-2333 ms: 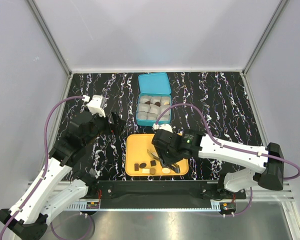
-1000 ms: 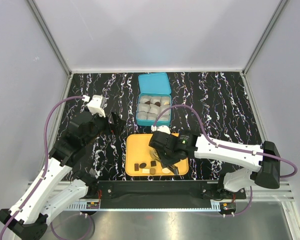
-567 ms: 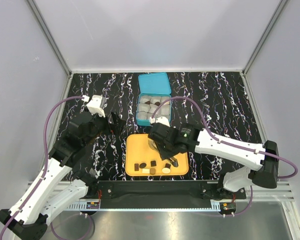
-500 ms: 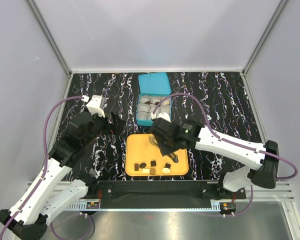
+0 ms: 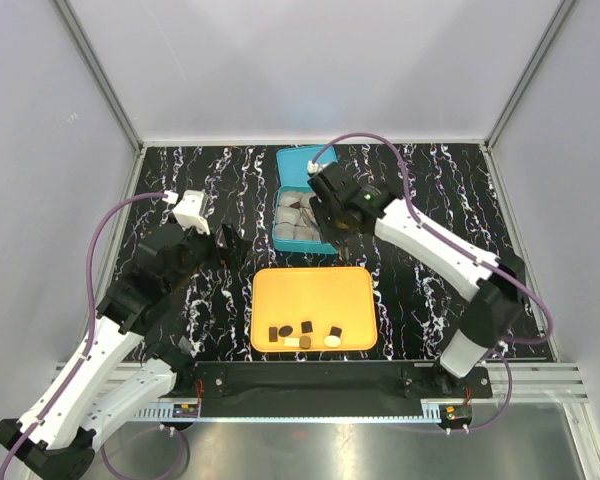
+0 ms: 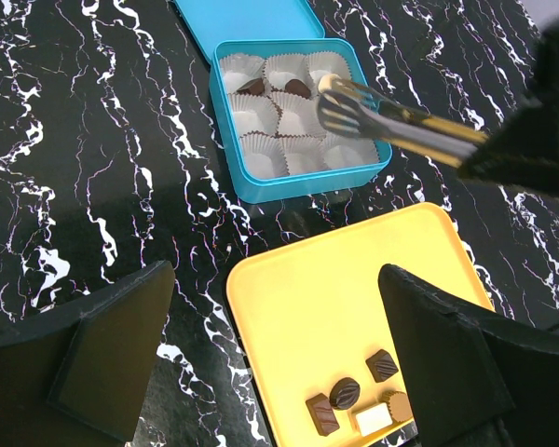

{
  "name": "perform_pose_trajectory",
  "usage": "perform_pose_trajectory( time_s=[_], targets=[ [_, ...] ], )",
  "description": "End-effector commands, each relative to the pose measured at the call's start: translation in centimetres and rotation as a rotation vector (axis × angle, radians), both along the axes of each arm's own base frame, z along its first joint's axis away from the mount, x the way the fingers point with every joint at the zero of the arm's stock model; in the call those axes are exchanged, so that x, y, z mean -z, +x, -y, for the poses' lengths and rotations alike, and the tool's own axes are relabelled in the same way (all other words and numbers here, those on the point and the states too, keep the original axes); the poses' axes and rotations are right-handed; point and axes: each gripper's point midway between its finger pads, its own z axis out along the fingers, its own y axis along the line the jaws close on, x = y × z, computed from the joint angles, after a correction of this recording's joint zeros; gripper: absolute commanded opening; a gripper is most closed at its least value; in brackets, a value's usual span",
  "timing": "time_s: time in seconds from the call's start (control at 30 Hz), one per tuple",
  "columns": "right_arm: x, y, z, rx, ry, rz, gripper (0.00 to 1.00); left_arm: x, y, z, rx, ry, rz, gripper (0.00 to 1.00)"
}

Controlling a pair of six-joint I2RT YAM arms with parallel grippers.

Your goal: Pack the chocolate

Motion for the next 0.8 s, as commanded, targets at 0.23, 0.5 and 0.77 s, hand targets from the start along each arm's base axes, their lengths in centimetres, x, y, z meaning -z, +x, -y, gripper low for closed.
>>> perform_pose_trajectory(
  time_s=[0.23,0.5,0.77],
  targets=[
    [0.3,6.9,-5.5,-0.084,0.074,0.059,0.36,-1.1,0.3,-0.1,-0.006,-0.014,0.050,0.99],
    [1.6,8.0,-6.1,-0.075,0.062,0.061,0.38,-1.1,0.3,0.0,-0.002,-0.016,0.049,0.99],
    [2.9,8.2,-5.9,-0.077,0.033,0.046,0.40,-0.9,0.3,0.0,-0.003,-0.012,0.047,0.99]
  ],
)
